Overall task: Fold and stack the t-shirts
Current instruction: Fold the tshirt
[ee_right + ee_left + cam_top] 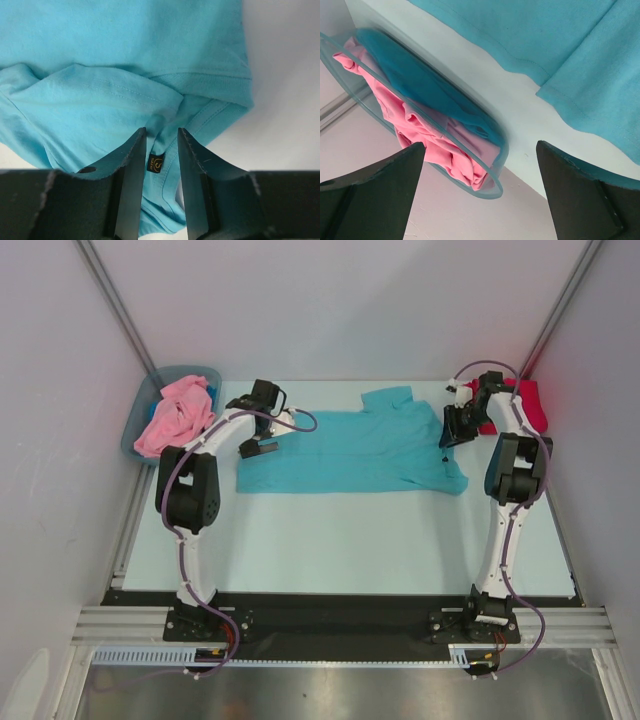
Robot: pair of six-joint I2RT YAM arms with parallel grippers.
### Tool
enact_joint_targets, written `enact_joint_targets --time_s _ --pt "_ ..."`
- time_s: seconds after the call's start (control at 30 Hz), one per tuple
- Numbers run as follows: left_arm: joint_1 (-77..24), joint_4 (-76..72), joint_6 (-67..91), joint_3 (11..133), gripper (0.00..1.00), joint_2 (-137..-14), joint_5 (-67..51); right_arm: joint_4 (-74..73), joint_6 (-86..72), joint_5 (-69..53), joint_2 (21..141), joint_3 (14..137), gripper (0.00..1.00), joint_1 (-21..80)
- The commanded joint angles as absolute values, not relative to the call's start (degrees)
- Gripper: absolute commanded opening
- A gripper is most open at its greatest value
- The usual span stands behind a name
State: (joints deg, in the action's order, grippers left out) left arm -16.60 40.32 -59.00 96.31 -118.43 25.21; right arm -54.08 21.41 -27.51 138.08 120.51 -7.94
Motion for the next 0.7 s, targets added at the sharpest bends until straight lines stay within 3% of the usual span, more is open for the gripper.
enact_joint_targets --time_s 0.0,0.2,0.3,0.37,0.43,0.67 --pt "-17.14 39.20 -58.98 95.63 1.00 -117.33 26.02 -53.70 21.09 -28.65 138.51 123.22 0.37 -7.21" --pt "-17.05 38.76 -56.17 95.62 1.00 -117.16 25.58 -53.88 21.27 -28.13 139.04 123.40 0.37 -6.07" --pt "-16.79 37.44 -51.87 95.54 1.00 -116.37 24.17 -53.88 21.27 -27.95 139.31 123.57 0.32 -5.71" --pt "-16.52 36.39 -50.19 94.14 1.00 -115.76 23.56 -53.96 21.36 -28.04 139.31 123.57 0.20 -5.63" --pt "-16.00 34.46 -46.42 92.99 1.00 -114.96 23.47 -53.96 21.36 -28.12 139.22 123.57 0.00 -5.54" --pt "-14.24 30.94 -35.08 90.18 1.00 -112.94 23.90 -54.23 21.53 -27.60 136.59 123.22 0.00 -4.75"
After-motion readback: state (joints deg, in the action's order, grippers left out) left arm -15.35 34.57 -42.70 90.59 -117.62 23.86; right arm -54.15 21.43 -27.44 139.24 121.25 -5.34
